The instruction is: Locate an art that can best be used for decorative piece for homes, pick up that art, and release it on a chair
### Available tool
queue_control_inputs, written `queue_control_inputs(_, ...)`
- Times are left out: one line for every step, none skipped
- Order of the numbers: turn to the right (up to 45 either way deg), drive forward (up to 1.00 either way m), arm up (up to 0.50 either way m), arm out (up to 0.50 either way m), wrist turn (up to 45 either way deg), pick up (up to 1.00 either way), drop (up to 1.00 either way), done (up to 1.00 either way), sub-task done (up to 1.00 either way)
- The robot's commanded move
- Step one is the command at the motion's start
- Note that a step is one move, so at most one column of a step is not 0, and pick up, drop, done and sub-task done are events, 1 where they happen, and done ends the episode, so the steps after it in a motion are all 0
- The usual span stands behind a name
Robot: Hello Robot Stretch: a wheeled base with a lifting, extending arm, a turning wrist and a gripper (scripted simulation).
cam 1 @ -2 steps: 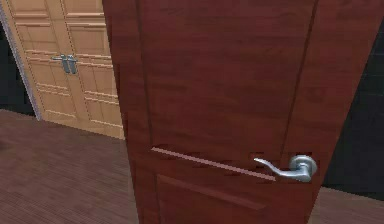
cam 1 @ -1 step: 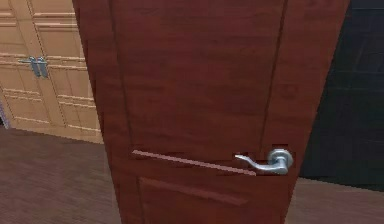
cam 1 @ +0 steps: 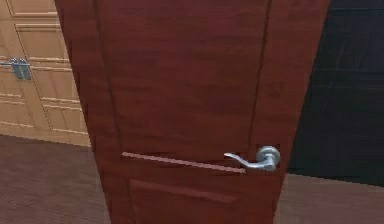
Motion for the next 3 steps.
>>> queue_control_inputs(0.0, 0.2, 0.0, 0.0, 0.0, 0.0, 0.0, 0.0, 0.0)
queue_control_inputs(-45.0, 0.0, 0.0, 0.0, 0.0, 0.0, 0.0, 0.0, 0.0)
queue_control_inputs(-30.0, 0.0, 0.0, 0.0, 0.0, 0.0, 0.0, 0.0, 0.0)
